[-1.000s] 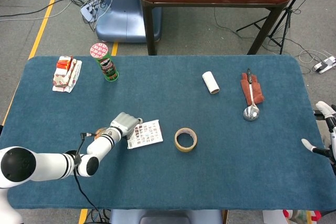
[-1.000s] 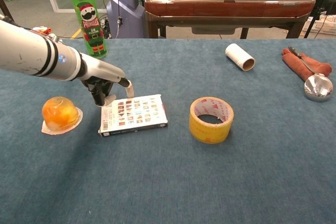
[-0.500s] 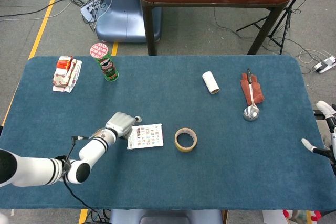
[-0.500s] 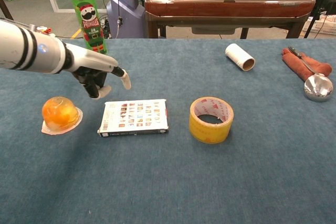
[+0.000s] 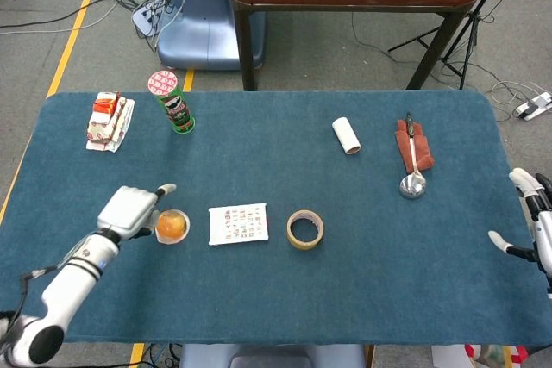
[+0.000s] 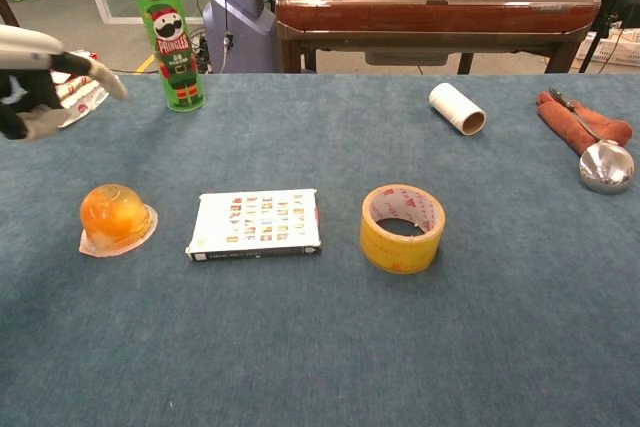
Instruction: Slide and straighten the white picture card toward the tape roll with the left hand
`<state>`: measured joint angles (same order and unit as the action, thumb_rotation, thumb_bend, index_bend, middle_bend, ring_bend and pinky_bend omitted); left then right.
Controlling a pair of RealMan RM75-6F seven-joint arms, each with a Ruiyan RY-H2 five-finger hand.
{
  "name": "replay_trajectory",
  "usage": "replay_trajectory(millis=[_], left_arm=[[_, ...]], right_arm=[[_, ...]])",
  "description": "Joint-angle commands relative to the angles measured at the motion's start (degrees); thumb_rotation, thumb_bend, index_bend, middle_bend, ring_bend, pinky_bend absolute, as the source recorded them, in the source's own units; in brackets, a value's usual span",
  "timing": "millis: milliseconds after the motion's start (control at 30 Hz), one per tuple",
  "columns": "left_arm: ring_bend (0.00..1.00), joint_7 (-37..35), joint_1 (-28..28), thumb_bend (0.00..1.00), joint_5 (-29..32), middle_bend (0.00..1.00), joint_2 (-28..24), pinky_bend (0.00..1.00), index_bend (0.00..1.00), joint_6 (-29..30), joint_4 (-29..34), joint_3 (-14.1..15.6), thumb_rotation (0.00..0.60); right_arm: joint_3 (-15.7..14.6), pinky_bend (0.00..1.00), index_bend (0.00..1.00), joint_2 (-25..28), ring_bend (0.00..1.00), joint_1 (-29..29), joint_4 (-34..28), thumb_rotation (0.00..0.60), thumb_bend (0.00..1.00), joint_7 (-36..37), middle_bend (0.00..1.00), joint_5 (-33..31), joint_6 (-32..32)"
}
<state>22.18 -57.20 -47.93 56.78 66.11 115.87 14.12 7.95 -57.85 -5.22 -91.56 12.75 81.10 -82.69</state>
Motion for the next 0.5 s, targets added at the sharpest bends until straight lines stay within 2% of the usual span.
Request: replay_trajectory(millis=[33, 100, 200, 367, 500], left_arm=[[0.57, -0.29, 7.02, 0.57, -5.18, 0.58, -3.95, 0.89, 0.20, 7.28, 4.37, 2.09, 0.600], [0.53, -1.45, 10.41, 0.56, -7.53, 0.55, -4.53, 0.83, 0.24, 10.38, 5.02, 2.45, 0.600], [0.45, -1.21, 16.30, 0.53, -12.02, 0.48, -5.16, 0.70, 0.27, 15.11, 5.40, 4.10, 0.600], [0.34, -0.68, 23.77, 0.49, -16.88, 0.37, -4.67, 0.50, 0.29, 19.27, 4.88, 6.00, 0.600], [0.30, -3.26, 30.23, 0.49, -21.12, 0.35, -3.70, 0.44, 0.32, 22.71, 2.39, 6.59, 0.600]], right_arm=[[-0.34, 0.20, 0.13, -0.29, 0.01, -0.09, -0.32, 0.600, 0.13, -1.08, 0.13, 0.42, -0.01], [-0.52, 0.20, 0.13, -0.42, 0.01, -0.09, -0.54, 0.600, 0.13, -1.79, 0.13, 0.65, -0.07], [-0.85, 0.20, 0.13, -0.66, 0.01, -0.02, -0.97, 0.600, 0.13, -3.05, 0.13, 1.17, -0.41], [-1.27, 0.20, 0.13, -0.62, 0.01, 0.14, -1.87, 0.600, 0.13, -5.67, 0.13, 1.14, -0.47], [-1.68, 0.20, 0.13, -0.35, 0.01, 0.33, -3.01, 0.600, 0.12, -8.65, 0.13, 0.41, -0.08]])
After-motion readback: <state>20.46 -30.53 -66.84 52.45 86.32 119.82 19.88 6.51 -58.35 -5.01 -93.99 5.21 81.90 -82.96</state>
